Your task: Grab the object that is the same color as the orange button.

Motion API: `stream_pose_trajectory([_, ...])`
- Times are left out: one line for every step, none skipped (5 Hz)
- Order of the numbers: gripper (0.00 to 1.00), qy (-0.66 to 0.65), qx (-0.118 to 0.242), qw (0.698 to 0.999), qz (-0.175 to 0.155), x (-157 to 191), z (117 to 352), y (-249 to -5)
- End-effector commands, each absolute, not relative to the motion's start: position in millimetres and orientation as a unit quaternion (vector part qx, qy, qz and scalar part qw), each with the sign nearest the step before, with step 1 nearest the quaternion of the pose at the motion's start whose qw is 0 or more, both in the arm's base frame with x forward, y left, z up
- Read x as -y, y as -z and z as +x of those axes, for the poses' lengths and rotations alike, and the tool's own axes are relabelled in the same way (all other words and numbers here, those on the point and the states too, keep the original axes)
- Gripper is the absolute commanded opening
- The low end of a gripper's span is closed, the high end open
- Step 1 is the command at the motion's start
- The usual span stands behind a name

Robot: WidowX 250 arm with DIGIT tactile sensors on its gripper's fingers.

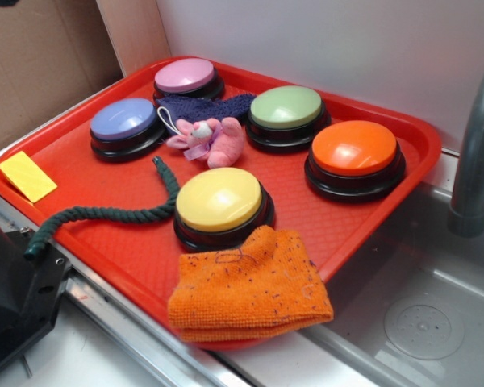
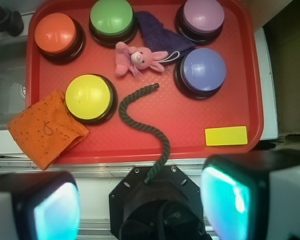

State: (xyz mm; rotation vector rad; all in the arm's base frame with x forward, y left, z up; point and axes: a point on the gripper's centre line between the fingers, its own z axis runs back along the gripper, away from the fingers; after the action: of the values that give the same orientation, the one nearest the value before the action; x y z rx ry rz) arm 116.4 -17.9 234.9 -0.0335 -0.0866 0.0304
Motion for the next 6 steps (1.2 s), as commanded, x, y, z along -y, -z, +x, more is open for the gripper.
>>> stream_pose_trajectory([1.00,-0.015,0.043,0.999,-0.017,18,116,-235])
stream_pose_trajectory([1.00,-0.029,0.063,0.996,-0.050,33,127,-212])
stream_pose_trajectory([1.00,-0.046,0.063,0.995,-0.059,51,134,-195])
stream_pose_trajectory([1.00,-0.070,0.063,0.992,-0.089,70,138,-171])
stream_pose_trajectory([1.00,-0.079,0.042,0.989,-0.115,87,142,-147])
stream_pose_trajectory([1.00,-0.090,0.036,0.985,-0.142,103,148,-120])
